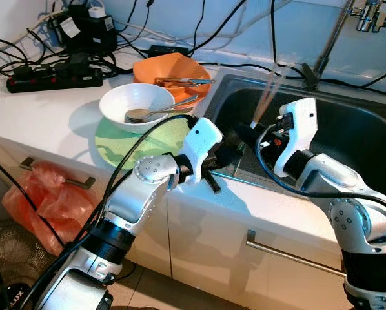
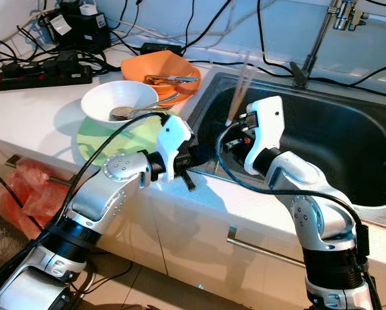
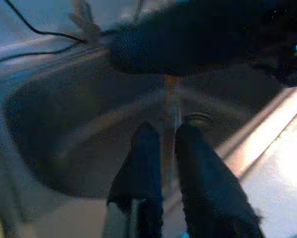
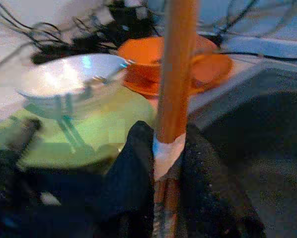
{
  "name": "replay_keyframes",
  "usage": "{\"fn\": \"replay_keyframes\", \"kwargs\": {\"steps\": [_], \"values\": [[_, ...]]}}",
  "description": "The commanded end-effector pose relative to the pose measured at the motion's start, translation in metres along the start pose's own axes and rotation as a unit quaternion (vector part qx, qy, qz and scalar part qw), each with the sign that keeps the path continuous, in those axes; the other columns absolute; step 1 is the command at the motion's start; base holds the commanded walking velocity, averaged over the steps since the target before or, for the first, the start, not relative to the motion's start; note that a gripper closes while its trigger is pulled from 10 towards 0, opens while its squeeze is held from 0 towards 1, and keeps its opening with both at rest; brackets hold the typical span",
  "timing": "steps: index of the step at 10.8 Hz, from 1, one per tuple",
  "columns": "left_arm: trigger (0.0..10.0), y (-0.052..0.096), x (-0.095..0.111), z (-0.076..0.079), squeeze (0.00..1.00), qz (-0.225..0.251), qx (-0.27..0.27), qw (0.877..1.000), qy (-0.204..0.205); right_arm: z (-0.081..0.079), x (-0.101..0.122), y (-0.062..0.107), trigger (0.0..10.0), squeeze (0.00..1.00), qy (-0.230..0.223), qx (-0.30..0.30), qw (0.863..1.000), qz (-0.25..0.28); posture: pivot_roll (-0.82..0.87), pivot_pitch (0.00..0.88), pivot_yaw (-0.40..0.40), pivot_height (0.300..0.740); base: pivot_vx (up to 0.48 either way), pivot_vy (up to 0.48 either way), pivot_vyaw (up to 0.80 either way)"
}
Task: Kitchen organization
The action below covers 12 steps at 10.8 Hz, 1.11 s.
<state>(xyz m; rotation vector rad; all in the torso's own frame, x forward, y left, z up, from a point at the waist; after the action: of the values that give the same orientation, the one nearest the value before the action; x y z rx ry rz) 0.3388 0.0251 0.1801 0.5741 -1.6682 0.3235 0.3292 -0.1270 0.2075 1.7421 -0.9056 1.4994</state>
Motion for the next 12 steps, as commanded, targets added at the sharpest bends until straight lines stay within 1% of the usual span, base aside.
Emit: {"fn": "replay_keyframes", "kwargs": {"steps": [1, 3, 4, 5, 6, 7, 8, 9, 10, 11, 12], "values": [[10.0, 0.002, -0.002, -0.006, 1.0, -0.005, 0.016, 1.0, -0.004, 0.008, 0.0, 0.002, 0.0, 0.0, -0.001, -0.017, 1.0, -0.005, 0.04, 0.037, -0.009, 0.74, 0.0, 0.0, 0.0], [10.0, 0.003, -0.003, -0.011, 1.0, -0.001, 0.036, 0.999, -0.004, 0.012, 0.001, 0.001, 0.0, 0.0, -0.004, -0.026, 1.0, -0.004, 0.04, 0.033, -0.014, 0.74, 0.0, 0.0, 0.0], [10.0, 0.003, 0.001, -0.013, 1.0, 0.01, 0.044, 0.999, -0.004, 0.013, 0.001, 0.0, 0.0, 0.0, -0.004, -0.03, 1.0, -0.003, 0.04, 0.033, -0.014, 0.74, 0.0, 0.0, 0.0], [10.0, 0.005, 0.009, -0.016, 1.0, 0.038, 0.057, 0.998, 0.004, 0.016, 0.001, 0.0, 0.0, 0.0, -0.008, -0.041, 0.999, -0.001, 0.05, 0.031, -0.015, 0.74, 0.0, 0.0, 0.0], [10.0, 0.007, 0.011, -0.014, 1.0, 0.05, 0.053, 0.997, 0.026, 0.022, 0.0, 0.0, 0.0, 0.0, -0.007, -0.059, 0.998, 0.0, 0.05, 0.031, -0.016, 0.74, 0.0, 0.0, 0.0], [10.0, 0.011, 0.007, -0.009, 1.0, 0.05, 0.038, 0.997, 0.047, 0.033, -0.004, 0.001, 0.0, 0.0, -0.002, -0.091, 0.996, -0.006, 0.05, 0.033, -0.017, 0.74, 0.0, 0.0, 0.0], [10.0, 0.013, 0.004, -0.004, 1.0, 0.05, 0.026, 0.997, 0.062, 0.043, -0.009, 0.001, 0.0, 0.0, 0.013, -0.114, 0.993, -0.016, 0.06, 0.036, -0.019, 0.74, 0.0, 0.0, 0.0], [10.0, 0.014, 0.005, 0.003, 1.0, 0.053, 0.003, 0.995, 0.089, 0.056, -0.018, 0.0, 0.0, 0.0, 0.049, -0.142, 0.988, -0.035, 0.06, 0.039, -0.019, 0.74, 0.0, 0.0, 0.0], [10.0, 0.013, 0.006, 0.008, 1.0, 0.055, -0.014, 0.992, 0.11, 0.065, -0.022, -0.001, 0.0, 0.0, 0.076, -0.154, 0.984, -0.045, 0.06, 0.039, -0.019, 0.74, 0.0, 0.0, 0.0], [10.0, 0.011, 0.008, 0.016, 1.0, 0.042, -0.045, 0.992, 0.11, 0.082, -0.029, -0.006, 0.0, 0.0, 0.131, -0.177, 0.973, -0.065, 0.06, 0.043, -0.017, 0.74, 0.0, 0.0, 0.0], [10.0, 0.011, 0.007, 0.018, 1.0, 0.035, -0.054, 0.992, 0.107, 0.088, -0.03, -0.009, 0.0, 0.0, 0.142, -0.187, 0.97, -0.068, 0.06, 0.043, -0.017, 0.74, 0.0, 0.0, 0.0]]}}
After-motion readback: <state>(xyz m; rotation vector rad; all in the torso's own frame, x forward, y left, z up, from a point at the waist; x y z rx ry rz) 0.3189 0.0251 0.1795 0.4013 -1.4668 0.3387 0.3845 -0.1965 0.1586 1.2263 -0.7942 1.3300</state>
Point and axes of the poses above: a point about 5 cm out from each wrist's last joint towards the gripper, its own y axis pointing back from the gripper into the wrist, its own x axis along the axis of the wrist's last joint, z = x × y, the point moved 3 cm from there along -y, pointing out of the wrist towards the gripper, and after that the axes turned 1 degree about -y, right-handed, at the moved point
